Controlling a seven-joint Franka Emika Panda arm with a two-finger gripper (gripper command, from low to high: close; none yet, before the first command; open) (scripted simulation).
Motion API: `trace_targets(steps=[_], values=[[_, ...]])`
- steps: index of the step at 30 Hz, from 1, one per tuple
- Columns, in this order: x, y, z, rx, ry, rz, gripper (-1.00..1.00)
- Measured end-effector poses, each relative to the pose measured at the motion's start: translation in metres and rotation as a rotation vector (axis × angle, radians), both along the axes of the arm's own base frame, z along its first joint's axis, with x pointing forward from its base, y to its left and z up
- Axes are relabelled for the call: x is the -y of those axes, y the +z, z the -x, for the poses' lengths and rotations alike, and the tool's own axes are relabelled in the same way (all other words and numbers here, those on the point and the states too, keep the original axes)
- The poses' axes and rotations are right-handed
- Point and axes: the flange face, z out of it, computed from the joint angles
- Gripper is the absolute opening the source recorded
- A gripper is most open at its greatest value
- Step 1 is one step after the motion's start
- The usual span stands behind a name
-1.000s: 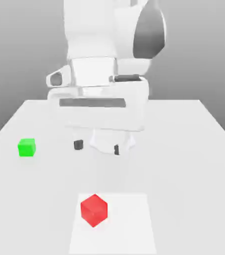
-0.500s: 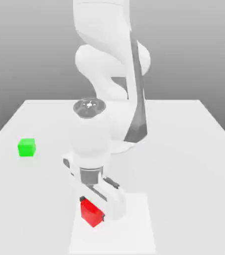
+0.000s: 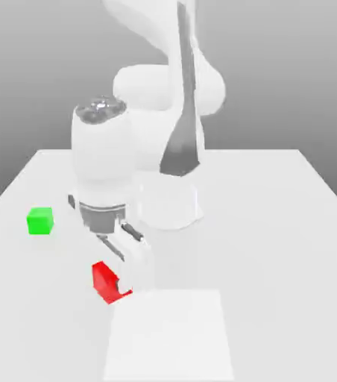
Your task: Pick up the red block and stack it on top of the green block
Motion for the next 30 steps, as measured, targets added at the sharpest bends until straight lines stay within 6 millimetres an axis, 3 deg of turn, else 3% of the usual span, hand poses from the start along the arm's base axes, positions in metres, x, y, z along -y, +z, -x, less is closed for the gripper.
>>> trace_targets(steps=[4,9,12,16,18,30], values=[[0.067,0.015,0.052,0.001,-0.199,0.01,-1.0],[0.134,0.023,0.145,0.001,-0.485,0.008,-1.0],[0.156,0.023,0.207,0.002,-0.656,-0.001,-1.0],[0.166,0.017,0.28,0.008,-0.861,-0.021,-1.0],[0.167,0.013,0.287,0.015,-0.883,-0.035,-1.0],[0.17,-0.023,0.283,0.036,-0.886,-0.057,-1.0]])
